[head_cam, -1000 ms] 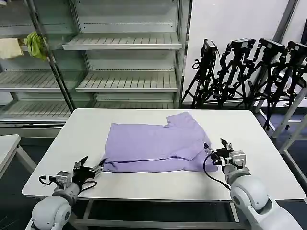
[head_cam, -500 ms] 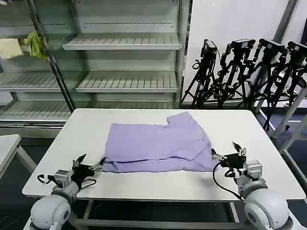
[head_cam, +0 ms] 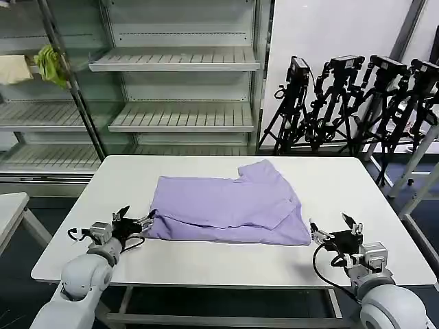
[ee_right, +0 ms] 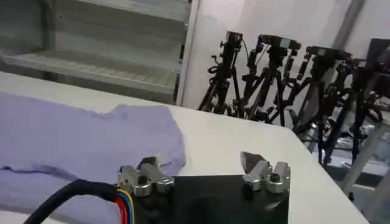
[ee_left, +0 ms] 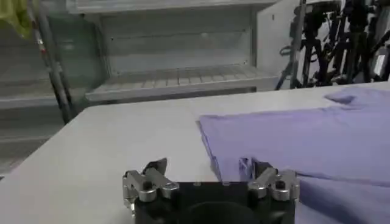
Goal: Fold and organize the clothes.
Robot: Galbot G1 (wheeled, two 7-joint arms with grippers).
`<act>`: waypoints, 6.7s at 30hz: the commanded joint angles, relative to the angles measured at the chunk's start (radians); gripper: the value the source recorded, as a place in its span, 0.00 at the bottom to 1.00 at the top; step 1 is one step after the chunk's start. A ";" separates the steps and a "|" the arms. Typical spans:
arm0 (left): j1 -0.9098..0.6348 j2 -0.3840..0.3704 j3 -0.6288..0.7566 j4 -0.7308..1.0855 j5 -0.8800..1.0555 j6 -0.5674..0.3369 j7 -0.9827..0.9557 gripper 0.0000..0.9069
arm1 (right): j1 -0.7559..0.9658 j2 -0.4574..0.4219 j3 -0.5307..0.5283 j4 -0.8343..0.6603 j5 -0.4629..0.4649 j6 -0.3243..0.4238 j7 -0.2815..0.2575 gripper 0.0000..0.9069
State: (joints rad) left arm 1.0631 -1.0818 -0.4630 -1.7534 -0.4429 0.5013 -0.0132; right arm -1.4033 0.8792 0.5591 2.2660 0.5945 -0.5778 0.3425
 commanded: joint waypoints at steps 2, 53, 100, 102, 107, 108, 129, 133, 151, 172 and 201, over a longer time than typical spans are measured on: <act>-0.010 0.001 0.012 0.010 -0.004 0.019 -0.002 1.00 | -0.027 0.000 0.018 0.012 -0.002 0.000 -0.002 1.00; 0.250 -0.051 -0.067 -0.237 -0.041 0.073 -0.035 1.00 | -0.001 0.045 -0.150 -0.115 -0.102 0.006 -0.031 0.70; 0.289 -0.057 -0.090 -0.246 -0.013 0.033 0.004 0.00 | -0.020 0.067 -0.171 -0.148 -0.180 0.050 -0.061 0.00; 0.289 -0.057 -0.089 -0.246 -0.012 0.033 0.005 0.00 | -0.019 0.066 -0.170 -0.147 -0.180 0.051 -0.061 0.00; 0.290 -0.057 -0.089 -0.247 -0.007 0.030 0.008 0.00 | -0.018 0.064 -0.172 -0.146 -0.184 0.057 -0.064 0.00; 0.291 -0.057 -0.089 -0.247 -0.007 0.029 0.009 0.00 | -0.020 0.063 -0.173 -0.145 -0.188 0.059 -0.065 0.00; 0.318 -0.060 -0.092 -0.259 0.012 0.016 0.018 0.00 | -0.071 0.047 -0.145 -0.088 -0.231 0.073 -0.069 1.00; 0.315 -0.058 -0.092 -0.261 0.011 0.015 0.019 0.00 | -0.049 0.054 -0.145 -0.105 -0.233 0.072 -0.068 1.00; 0.324 -0.069 -0.096 -0.263 0.016 0.012 0.019 0.00 | 0.047 0.090 -0.224 -0.193 -0.245 0.081 -0.080 0.24; 0.344 -0.071 -0.095 -0.281 0.025 0.005 0.028 0.00 | -0.001 0.067 -0.187 -0.171 -0.252 0.099 -0.094 0.00; 0.644 -0.041 -0.199 -0.532 0.044 0.020 0.019 0.00 | -0.428 -0.154 0.064 0.161 -0.187 0.037 -0.059 0.00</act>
State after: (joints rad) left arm 1.6267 -1.1247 -0.6456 -2.2281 -0.3985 0.5198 0.0067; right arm -1.7420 0.7567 0.5882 2.3652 0.4028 -0.5397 0.2832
